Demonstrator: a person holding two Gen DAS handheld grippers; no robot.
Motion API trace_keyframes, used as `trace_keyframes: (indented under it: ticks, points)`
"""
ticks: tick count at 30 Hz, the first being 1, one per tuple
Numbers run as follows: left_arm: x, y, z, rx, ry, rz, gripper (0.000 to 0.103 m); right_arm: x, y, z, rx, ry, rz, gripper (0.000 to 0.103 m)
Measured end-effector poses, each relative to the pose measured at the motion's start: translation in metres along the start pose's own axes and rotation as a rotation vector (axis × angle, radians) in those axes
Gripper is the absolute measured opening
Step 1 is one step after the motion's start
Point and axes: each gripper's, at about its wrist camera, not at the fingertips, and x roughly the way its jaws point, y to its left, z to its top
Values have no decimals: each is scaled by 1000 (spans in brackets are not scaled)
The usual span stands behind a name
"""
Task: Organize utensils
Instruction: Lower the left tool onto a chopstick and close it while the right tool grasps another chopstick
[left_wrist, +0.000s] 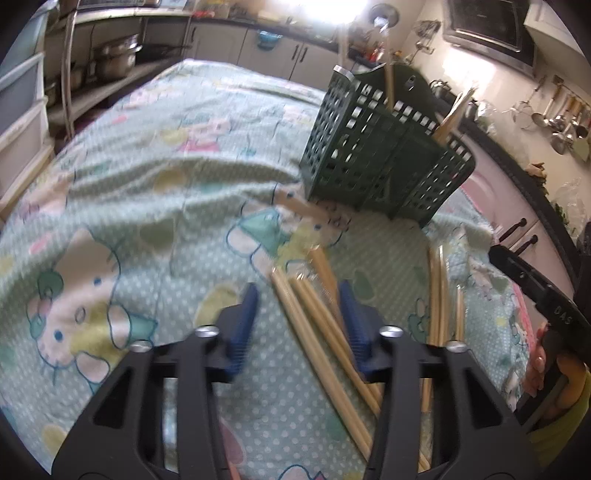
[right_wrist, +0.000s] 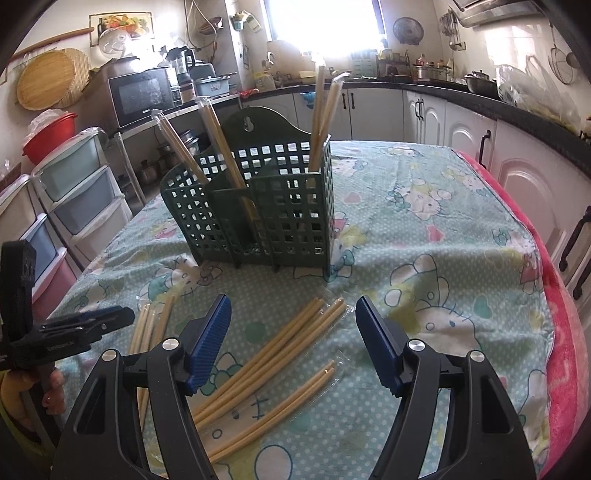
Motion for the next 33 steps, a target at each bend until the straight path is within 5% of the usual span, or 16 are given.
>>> trace_keyframes:
  ticks: [10, 24, 33]
  points:
    - [20, 18, 9, -109, 37, -26, 19, 20, -14, -3, 19, 61, -23, 65]
    - [37, 27, 27, -159, 44, -28, 9, 77, -46, 2, 179, 215, 17, 41]
    - [40, 31, 31, -170, 40, -35, 7, 84, -53, 5, 227, 208, 16, 26]
